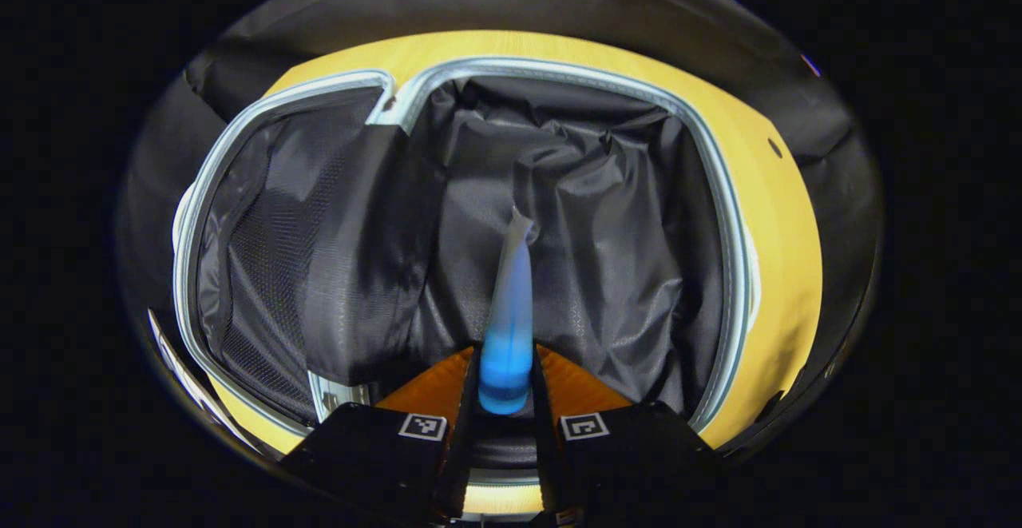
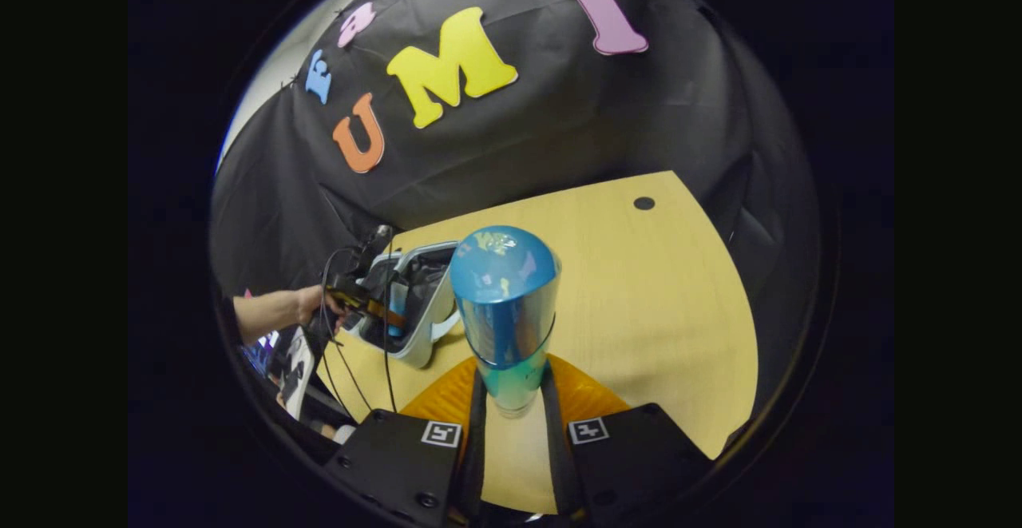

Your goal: First open the suitcase, pack the skin care products into it, and then close the suitcase.

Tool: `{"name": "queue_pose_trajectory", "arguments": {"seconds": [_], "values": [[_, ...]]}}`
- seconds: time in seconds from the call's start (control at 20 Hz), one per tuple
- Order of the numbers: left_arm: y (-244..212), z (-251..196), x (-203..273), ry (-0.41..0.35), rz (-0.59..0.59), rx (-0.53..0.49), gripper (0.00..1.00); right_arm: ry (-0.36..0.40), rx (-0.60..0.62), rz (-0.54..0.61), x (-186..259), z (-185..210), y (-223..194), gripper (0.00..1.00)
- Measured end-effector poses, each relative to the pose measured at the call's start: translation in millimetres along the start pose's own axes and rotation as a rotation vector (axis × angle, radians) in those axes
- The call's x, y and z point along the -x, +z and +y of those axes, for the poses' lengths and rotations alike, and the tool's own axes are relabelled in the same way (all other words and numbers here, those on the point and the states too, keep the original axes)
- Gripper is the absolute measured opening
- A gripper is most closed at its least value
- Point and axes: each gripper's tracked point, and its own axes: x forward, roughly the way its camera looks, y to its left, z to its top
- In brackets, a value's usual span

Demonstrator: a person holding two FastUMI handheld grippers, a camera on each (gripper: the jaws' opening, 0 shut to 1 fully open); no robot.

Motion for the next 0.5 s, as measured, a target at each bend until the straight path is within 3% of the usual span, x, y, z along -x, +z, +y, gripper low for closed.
{"name": "queue_pose_trajectory", "arguments": {"seconds": [0.05,0.1,0.15,0.2,0.25,0.3,0.35,0.4,0.45,0.5], "values": [[-2,-2,-2,0.006,0.030,0.005,0.45,0.004,0.008,-0.006,5,5,1,0.32],[3,-3,-2,0.007,0.028,-0.006,0.38,0.010,0.009,-0.008,7,8,3,0.32],[6,-6,-5,0.002,0.027,-0.017,0.38,0.017,0.010,-0.014,9,13,3,0.32],[4,-7,-5,0.007,0.036,-0.012,0.45,0.023,0.016,-0.015,9,18,6,0.32],[4,-12,-5,-0.006,0.033,-0.006,0.40,0.028,0.031,-0.012,9,23,5,0.32],[2,-17,-6,-0.026,0.034,0.007,0.49,0.036,0.052,-0.008,7,30,7,0.31],[-1,-18,-9,-0.035,0.037,0.027,0.47,0.047,0.074,0.000,5,38,8,0.32],[0,-20,-8,-0.042,0.018,0.045,0.62,0.059,0.095,0.007,2,47,11,0.32],[2,-22,-6,-0.061,-0.008,0.063,0.63,0.065,0.116,0.023,-4,55,12,0.32],[3,-25,-3,-0.082,-0.038,0.077,0.71,0.075,0.135,0.041,-10,65,14,0.32]]}}
